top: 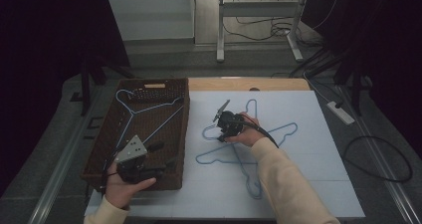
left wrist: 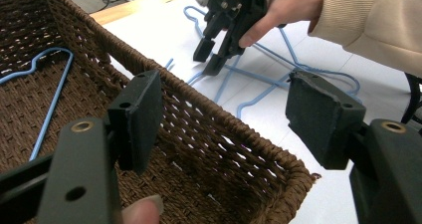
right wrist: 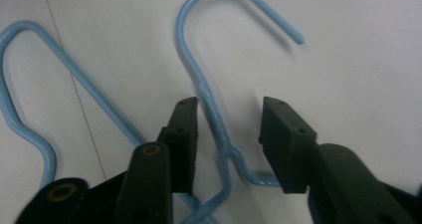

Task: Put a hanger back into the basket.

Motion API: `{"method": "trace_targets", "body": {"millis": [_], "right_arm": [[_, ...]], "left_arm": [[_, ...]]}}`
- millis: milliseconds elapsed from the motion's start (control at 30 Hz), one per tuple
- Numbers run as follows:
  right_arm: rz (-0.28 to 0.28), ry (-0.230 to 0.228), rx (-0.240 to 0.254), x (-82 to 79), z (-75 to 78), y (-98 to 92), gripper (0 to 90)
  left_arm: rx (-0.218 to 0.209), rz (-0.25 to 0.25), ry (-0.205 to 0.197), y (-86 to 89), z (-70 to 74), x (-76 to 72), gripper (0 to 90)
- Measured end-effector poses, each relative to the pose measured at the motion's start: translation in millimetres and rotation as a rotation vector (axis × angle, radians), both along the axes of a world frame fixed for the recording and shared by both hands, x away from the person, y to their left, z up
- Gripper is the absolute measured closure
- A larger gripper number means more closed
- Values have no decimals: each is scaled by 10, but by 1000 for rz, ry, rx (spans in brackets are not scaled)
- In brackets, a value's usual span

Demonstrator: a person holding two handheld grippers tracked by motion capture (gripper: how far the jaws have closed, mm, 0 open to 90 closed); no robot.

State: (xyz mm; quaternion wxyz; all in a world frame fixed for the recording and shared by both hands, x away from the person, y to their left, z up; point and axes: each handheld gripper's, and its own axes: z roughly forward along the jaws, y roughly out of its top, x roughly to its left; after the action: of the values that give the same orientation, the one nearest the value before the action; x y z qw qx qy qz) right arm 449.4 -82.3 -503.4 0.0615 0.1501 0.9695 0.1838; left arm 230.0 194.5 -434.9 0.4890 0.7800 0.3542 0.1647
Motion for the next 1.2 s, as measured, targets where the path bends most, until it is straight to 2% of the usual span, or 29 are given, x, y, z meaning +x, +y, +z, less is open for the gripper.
{"method": "trace_targets", "body": {"millis": [133, 267, 300, 433, 500, 533, 600, 633, 800, 833, 900, 933, 967, 1033, 1067, 1167, 1200], "right_arm": [[53, 55, -44, 55, 13, 70, 709], [71, 68, -49, 83, 13, 80, 773], [86, 63, -56, 78, 17, 88, 809], [117, 39, -65, 38, 21, 98, 862], [96, 39, -64, 34, 23, 99, 864], [93, 13, -61, 11, 24, 85, 866], [85, 1, -69, 7, 29, 79, 867], [55, -9, -54, -10, 54, 48, 867], [-13, -10, 46, -57, 204, -89, 869], [-13, -10, 46, -57, 204, -89, 869], [-50, -21, 99, -91, 311, -190, 870], [-50, -21, 99, -91, 311, -190, 870], [-73, -28, 138, -118, 371, -260, 870], [-85, -31, 154, -134, 399, -296, 870], [-110, -42, 191, -173, 445, -377, 870], [-127, -50, 215, -208, 471, -434, 870], [-139, -60, 236, -252, 495, -489, 871]], "left_arm": [[3, -1, 1, -2, -7, 4, 318], [6, -2, 3, -9, -16, 7, 317], [6, -2, 3, -10, -17, 8, 317], [8, -1, 4, -12, -20, 10, 318], [8, 0, 3, -13, -19, 9, 318], [8, 0, 3, -14, -18, 8, 318], [7, -1, 3, -15, -16, 6, 318], [7, -1, 3, -15, -16, 6, 317], [8, -1, 2, -19, -17, 5, 318], [8, -1, 2, -19, -17, 5, 317], [7, -1, 2, -20, -14, 3, 318], [7, -1, 2, -20, -14, 3, 318], [6, -1, 1, -21, -13, 3, 318], [6, -1, 2, -24, -14, 4, 318], [6, -1, 3, -27, -14, 3, 318], [4, 0, 5, -37, -16, 5, 317], [3, -3, 7, -44, -17, 7, 317]]}}
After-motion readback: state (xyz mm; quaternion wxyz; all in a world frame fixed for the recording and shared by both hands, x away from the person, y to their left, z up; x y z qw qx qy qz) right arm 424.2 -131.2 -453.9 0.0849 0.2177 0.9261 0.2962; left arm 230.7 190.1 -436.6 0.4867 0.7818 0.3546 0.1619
